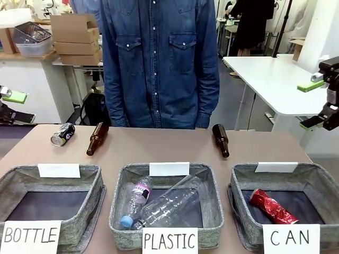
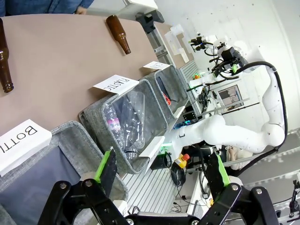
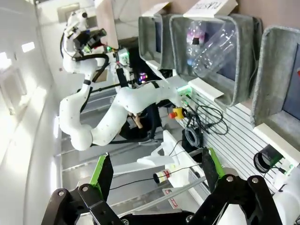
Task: Sort the can waste into the basket.
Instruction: Pick up the can waste from the table and place it in the right Fabric basket.
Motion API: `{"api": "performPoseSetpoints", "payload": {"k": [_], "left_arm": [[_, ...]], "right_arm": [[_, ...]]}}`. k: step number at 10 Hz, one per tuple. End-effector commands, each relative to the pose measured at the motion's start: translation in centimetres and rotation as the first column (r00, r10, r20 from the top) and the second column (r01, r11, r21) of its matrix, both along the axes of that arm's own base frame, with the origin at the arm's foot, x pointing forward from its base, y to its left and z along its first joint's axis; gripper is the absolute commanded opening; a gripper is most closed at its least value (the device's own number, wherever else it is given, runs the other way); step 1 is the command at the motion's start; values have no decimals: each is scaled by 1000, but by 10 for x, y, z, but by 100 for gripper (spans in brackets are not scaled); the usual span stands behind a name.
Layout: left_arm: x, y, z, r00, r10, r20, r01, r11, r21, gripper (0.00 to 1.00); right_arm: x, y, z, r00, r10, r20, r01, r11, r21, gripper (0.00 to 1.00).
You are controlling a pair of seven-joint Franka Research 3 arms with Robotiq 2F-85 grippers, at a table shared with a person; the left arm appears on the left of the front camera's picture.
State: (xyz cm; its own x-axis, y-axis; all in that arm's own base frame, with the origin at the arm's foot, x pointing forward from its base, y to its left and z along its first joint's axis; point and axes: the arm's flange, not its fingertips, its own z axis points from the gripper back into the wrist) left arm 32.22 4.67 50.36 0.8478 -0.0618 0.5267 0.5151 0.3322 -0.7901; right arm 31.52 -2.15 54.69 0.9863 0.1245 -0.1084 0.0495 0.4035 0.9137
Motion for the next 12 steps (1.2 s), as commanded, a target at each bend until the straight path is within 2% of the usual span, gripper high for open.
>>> {"api": "performPoseSetpoints", "payload": {"k": [1, 6, 7, 8, 9, 10, 11, 12], "left_arm": [[1, -2, 1, 1000, -4, 23, 4, 1000, -20, 100], [1, -2, 1, 1000, -4, 23, 4, 1000, -20, 100], [0, 0, 0, 1000, 0, 0, 0, 1000, 0, 100], [19, 5, 9, 938, 88, 336, -288, 740, 608, 100], [42, 4, -8, 934, -79, 349, -279, 451, 848, 100], [59, 3, -26, 926, -214, 310, -267, 211, 940, 100], [71, 8, -35, 905, -292, 310, -296, 91, 951, 100], [79, 13, -39, 889, -331, 316, -317, 50, 947, 100]], "right_arm": [[3, -5, -2, 1000, 11, 21, -11, 1000, -6, 100], [3, -5, -2, 1000, 11, 21, -11, 1000, -6, 100], [3, -5, -2, 1000, 11, 21, -11, 1000, -6, 100], [3, -5, -2, 1000, 11, 21, -11, 1000, -6, 100], [3, -5, -2, 1000, 11, 21, -11, 1000, -6, 100], [3, -5, -2, 1000, 11, 21, -11, 1000, -6, 100], [3, -5, -2, 1000, 11, 21, -11, 1000, -6, 100], [3, -5, -2, 1000, 11, 21, -11, 1000, -6, 100]]}}
